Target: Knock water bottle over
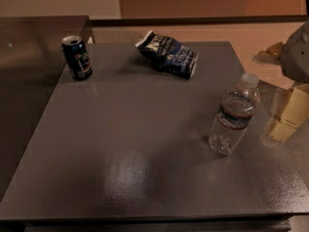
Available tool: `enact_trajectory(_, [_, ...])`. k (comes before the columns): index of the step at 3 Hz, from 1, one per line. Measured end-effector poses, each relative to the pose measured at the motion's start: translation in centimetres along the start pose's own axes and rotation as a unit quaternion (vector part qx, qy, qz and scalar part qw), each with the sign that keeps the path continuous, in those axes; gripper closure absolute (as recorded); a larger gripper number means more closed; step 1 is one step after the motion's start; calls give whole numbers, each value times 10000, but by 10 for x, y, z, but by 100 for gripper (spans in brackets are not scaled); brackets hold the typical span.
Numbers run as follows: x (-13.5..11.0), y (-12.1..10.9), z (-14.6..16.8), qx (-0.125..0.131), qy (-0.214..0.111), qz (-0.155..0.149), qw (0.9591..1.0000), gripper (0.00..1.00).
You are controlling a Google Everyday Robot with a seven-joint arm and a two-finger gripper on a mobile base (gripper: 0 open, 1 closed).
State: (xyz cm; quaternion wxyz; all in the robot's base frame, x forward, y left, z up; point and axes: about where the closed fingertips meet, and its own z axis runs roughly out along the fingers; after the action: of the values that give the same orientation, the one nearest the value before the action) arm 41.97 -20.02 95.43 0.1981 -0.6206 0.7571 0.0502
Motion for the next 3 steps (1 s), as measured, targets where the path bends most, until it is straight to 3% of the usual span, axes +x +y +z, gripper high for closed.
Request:
enact_trajectory(1, [-5,12,11,-238,-446,-12,9987,0])
enact_trajectory(2, [-12,19,18,-473,-937,62,9945,0])
enact_trajectory(3, [-19,22,21,-627,-1416,233,9877,0])
